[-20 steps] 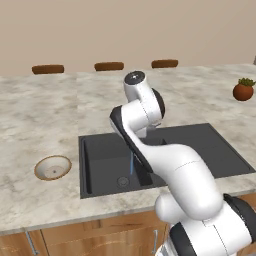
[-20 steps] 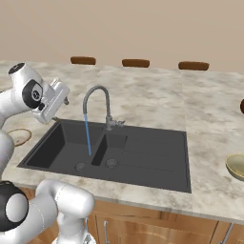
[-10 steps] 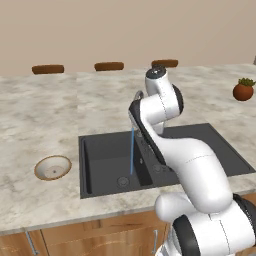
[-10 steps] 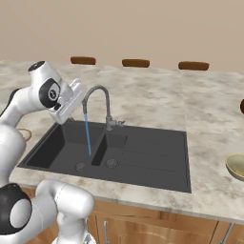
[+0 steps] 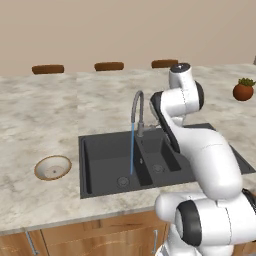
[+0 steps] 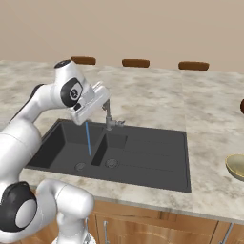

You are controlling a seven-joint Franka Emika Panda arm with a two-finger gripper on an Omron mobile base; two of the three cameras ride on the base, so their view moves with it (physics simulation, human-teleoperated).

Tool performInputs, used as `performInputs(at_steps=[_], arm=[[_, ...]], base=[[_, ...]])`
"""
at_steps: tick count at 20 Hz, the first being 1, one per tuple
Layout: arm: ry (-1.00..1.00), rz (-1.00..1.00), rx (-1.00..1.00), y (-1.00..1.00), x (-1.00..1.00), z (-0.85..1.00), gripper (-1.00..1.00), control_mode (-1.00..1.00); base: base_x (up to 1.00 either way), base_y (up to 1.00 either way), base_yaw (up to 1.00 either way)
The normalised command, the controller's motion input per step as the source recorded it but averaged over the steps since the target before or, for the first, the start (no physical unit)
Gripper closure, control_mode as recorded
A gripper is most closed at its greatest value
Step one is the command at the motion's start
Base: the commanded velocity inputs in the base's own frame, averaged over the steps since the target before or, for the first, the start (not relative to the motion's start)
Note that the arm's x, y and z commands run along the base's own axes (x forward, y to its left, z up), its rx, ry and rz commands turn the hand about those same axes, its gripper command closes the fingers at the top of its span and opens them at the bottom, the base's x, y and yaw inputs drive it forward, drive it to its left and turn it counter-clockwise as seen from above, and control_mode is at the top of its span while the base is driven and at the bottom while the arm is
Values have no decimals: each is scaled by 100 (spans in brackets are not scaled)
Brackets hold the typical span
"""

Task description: Rinse each bowl for a few seconds and place them down in the sink or on the counter.

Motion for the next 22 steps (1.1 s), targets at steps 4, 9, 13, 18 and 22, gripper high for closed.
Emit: performInputs(at_steps=[4, 9, 13, 18, 22], arm=[[7, -13, 5, -60, 0, 0, -100, -100], [3, -12, 2, -58, 1, 0, -100, -100], [4, -10, 0, -47, 7, 0, -100, -100], [1, -6, 0, -50, 1, -1, -100, -100], [0, -5, 0, -48, 0, -3, -100, -100]], base=[[0, 0, 0], [0, 0, 0], [0, 0, 0], [0, 0, 0], [0, 0, 0]])
